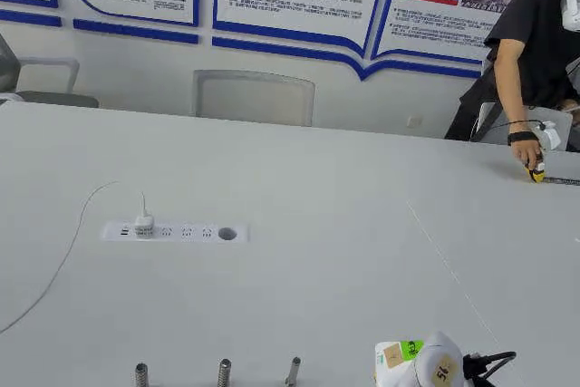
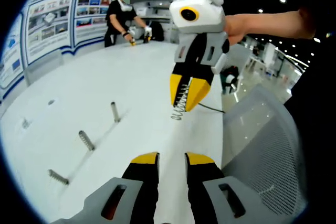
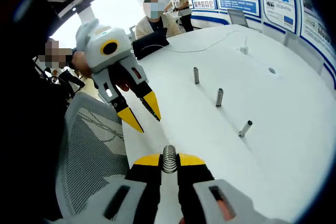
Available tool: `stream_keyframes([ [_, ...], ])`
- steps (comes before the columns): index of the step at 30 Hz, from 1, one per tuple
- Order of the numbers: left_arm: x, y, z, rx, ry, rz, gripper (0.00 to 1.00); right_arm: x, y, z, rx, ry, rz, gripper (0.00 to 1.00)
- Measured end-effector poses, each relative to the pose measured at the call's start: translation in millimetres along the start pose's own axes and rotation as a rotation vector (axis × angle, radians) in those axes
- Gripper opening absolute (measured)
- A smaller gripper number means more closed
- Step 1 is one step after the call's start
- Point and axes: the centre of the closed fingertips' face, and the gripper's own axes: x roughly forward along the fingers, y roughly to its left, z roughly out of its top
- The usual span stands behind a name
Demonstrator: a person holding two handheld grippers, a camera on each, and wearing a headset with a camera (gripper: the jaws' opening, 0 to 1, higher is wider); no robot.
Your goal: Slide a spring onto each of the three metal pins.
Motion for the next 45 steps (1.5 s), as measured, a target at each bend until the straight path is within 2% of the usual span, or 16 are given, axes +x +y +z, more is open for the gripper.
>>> stream_keyframes([
  [3,-1.4,2.8,-2.6,-0.013,-0.001,0.013,0.21,-2.6,-11.9,-5.8,0.037,0.018,-0.036,0.12],
  [8,-2.8,9.2,-5.8,-0.035,-0.002,0.039,0.23,-6.5,-25.8,-12.7,0.087,0.028,-0.06,0.12],
  [12,-4.4,15.9,-8.5,-0.06,-0.004,0.064,0.27,-9.6,-34.2,-12.8,0.162,0.007,-0.07,0.12],
  [15,-6.0,19.9,-10.3,-0.073,-0.003,0.08,0.3,-11.5,-43.5,-16.0,0.178,0.014,-0.089,0.12],
  [28,-15.3,37.3,-21.4,-0.098,0.005,0.139,0.42,-20.4,-86.1,-15.8,0.182,0.065,-0.163,0.12],
  [37,-21.7,45.6,-29.5,-0.135,0.002,0.174,0.46,-16.5,-108.4,-4.5,0.179,0.087,-0.176,0.12],
  [45,-27.5,51.6,-35.7,-0.159,-0.001,0.194,0.49,-7.3,-118.9,6.9,0.15,0.111,-0.167,0.12],
])
